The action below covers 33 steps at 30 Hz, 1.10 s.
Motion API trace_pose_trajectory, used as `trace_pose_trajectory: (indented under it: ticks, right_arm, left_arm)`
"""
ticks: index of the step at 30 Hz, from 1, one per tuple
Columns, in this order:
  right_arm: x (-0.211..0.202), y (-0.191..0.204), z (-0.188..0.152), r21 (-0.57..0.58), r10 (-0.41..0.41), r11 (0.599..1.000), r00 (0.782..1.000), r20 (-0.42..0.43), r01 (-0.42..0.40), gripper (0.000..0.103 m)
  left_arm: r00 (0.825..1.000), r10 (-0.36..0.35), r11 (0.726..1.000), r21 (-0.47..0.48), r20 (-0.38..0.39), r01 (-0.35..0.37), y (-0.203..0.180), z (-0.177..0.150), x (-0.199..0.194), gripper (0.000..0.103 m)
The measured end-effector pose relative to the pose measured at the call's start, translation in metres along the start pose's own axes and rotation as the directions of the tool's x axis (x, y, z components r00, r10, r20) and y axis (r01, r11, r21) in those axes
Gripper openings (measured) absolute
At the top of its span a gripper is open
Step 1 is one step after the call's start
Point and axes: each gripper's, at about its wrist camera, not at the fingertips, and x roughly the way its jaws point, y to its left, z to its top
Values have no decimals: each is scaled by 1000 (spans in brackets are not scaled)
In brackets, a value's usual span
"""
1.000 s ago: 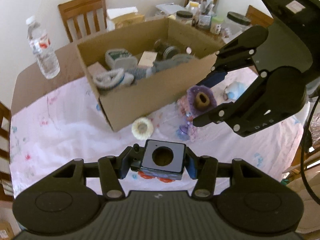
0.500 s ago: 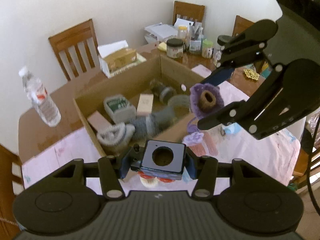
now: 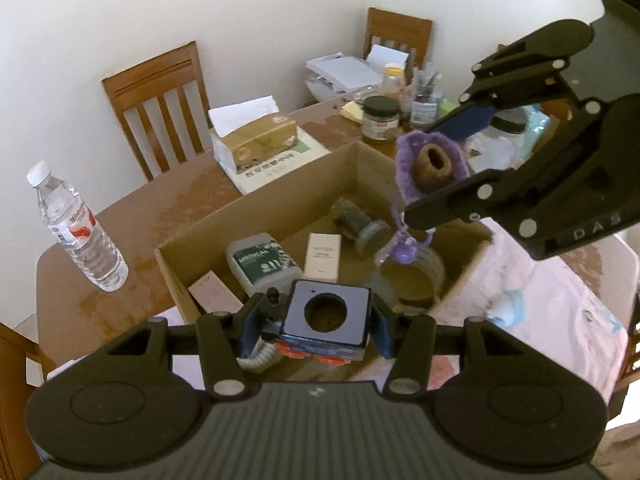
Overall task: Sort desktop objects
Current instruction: 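Carry the black cube and purple hair tie into the box and release both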
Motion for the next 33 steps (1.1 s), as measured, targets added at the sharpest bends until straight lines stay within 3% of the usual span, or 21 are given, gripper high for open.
trace_pose_trajectory:
  ticks: [5, 7, 9, 12, 20, 27, 33]
  right_arm:
    - [28, -13, 5, 31, -5, 1000, 1000, -21, 5, 56]
    - [37, -16, 5, 48, -3, 999, 1000, -27, 4, 59]
    - [43, -16, 3, 63, -8, 998, 1000, -27, 10, 69]
    - [47, -14, -2, 75, -4, 997, 999, -32, 6, 71]
    - [46, -1, -22, 101, 7, 995, 999, -53, -2, 79]
    - [35, 2, -30, 138, -5, 990, 999, -49, 12, 80]
    - [17, 3, -44, 173, -41, 984, 999, -35, 46, 81]
  left_arm:
    - [999, 35, 999, -39, -17, -36, 13, 4, 23, 58]
    - [998, 50, 998, -49, -25, -51, 16, 4, 28, 63]
    - [997, 70, 996, -49, -20, -71, 17, 1, 29, 71]
    - [997, 74, 997, -38, -10, -74, 16, -6, 24, 78]
    - [998, 63, 996, -66, -9, -63, 14, -22, 9, 78]
    - [997, 73, 989, -126, 2, -73, 10, -27, -13, 83]
    - [996, 83, 989, -124, 20, -80, -2, -37, -32, 83]
